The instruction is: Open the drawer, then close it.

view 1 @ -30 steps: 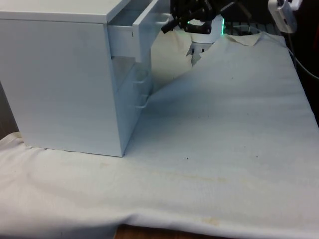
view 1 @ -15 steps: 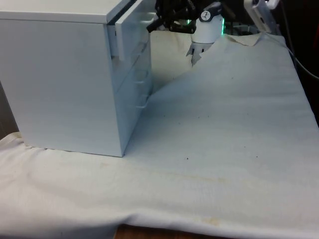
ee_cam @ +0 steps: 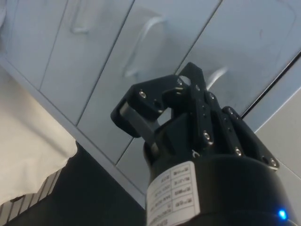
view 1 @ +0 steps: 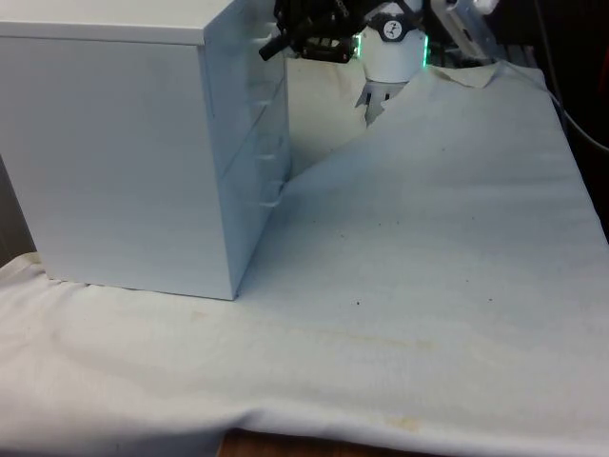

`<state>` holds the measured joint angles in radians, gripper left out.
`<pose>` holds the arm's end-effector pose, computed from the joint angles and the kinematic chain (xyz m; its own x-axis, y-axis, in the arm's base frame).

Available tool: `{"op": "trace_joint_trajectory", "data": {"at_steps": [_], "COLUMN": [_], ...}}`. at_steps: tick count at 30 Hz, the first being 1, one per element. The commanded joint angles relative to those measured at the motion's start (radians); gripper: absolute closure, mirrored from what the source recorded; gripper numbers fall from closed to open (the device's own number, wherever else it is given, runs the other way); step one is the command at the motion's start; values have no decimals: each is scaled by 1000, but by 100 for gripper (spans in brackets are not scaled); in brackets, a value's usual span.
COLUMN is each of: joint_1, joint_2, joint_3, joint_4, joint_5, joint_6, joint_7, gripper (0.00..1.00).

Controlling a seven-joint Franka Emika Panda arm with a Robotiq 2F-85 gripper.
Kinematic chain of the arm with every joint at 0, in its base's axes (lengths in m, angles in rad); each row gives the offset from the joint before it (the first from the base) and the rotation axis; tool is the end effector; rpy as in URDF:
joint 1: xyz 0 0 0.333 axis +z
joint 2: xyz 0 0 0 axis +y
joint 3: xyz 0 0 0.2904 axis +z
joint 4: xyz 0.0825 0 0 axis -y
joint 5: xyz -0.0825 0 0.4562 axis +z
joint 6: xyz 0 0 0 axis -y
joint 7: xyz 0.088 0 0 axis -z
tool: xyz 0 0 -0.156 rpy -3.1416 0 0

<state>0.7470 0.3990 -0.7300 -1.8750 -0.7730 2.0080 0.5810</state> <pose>0.6684 -0.0540 0.2695 0.9904 -0.0609 0.1240 -0.1362 -0.5811 0.8024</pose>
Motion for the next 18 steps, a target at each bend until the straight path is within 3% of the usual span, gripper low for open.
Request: {"op": "trace_joint_trajectory", "data": {"at_steps": [1,18], "joint_1": [4,30], "joint_2": [-8,-47], "joint_3": [6,55], "joint_4": [1,27], "joint_5": [10,40], "joint_6": [-3,-65], "joint_7": [-5,10], "gripper": [100,100]}}
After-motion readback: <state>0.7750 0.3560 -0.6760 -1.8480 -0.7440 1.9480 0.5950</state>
